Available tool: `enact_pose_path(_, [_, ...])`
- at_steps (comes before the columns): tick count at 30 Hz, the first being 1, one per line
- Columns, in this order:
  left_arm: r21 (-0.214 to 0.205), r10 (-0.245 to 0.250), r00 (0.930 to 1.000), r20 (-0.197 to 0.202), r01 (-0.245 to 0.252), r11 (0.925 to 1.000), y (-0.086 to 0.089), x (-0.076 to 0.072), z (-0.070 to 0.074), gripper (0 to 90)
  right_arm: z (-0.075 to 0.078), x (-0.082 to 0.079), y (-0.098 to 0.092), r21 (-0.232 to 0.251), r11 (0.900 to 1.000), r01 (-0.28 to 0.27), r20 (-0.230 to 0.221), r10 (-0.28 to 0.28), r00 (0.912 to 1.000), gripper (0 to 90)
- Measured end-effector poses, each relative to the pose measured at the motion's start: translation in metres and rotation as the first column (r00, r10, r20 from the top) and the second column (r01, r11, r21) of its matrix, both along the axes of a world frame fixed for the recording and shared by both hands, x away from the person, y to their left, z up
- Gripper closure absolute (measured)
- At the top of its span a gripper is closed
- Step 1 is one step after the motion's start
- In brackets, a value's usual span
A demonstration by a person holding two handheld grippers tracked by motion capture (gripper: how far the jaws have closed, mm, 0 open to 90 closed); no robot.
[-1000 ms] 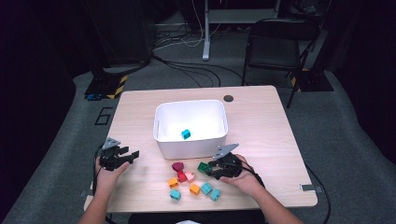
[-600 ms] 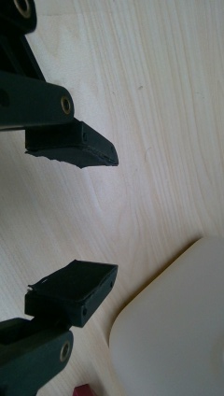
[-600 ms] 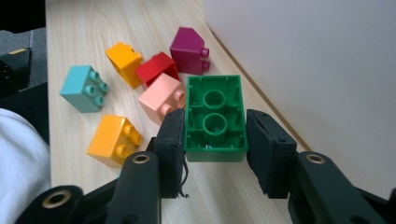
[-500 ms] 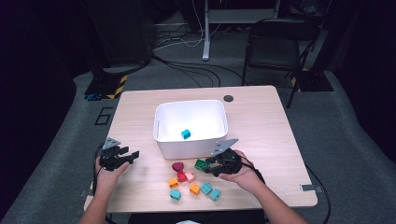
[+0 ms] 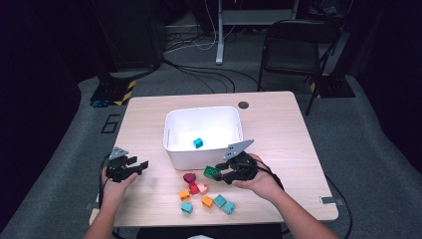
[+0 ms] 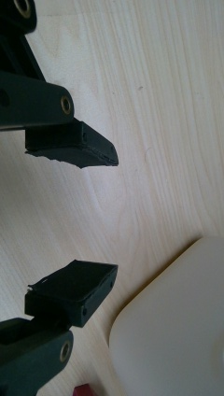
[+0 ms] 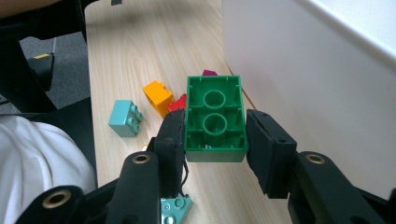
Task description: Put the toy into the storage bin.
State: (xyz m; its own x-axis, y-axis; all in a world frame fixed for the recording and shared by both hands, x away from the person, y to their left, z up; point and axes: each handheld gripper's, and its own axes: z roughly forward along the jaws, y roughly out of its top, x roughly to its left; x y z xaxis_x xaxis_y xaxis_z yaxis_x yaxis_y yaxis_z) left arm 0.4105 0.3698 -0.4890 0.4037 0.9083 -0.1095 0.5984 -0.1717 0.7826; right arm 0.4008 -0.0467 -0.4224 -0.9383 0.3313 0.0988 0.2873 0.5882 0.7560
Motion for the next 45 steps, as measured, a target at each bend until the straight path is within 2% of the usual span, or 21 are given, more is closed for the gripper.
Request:
enact_pose_path(8, [0.0,-0.001,1.0,0.0,0.001,1.0,0.0,0.0,0.0,40.7,0.015,0.0,0.0,0.011,0.9999,-0.002,0.003,0.002,1.0,58.4])
enact_pose_path(9, [0.003,-0.005,0.9999,-0.01,0.005,1.0,0.0,0.0,0.0,40.7,0.021,0.001,0.001,0.015,0.9999,-0.002,0.001,0.002,1.0,58.4])
enact_pose_path(14, [0.004,-0.007,1.0,-0.007,0.007,1.0,0.0,0.0,0.0,40.7,0.034,0.004,0.004,0.022,0.9998,-0.003,0.01,0.003,0.9999,58.4])
enact_pose_path(18, [0.002,-0.006,0.9999,-0.01,0.006,1.0,0.0,0.0,0.0,40.7,0.045,0.01,0.007,0.028,0.9996,-0.002,0.026,0.001,0.9997,58.4])
enact_pose_path(29, [-0.005,0.0,1.0,-0.001,0.0,1.0,0.001,0.0,0.0,40.8,0.071,0.032,0.016,0.062,0.9977,0.025,0.03,-0.027,0.9992,58.4])
enact_pose_path(45, [-0.003,-0.001,1.0,-0.005,0.001,1.0,0.002,0.0,0.0,40.8,0.084,0.056,0.026,0.07,0.9944,0.08,0.048,-0.083,0.9954,58.4])
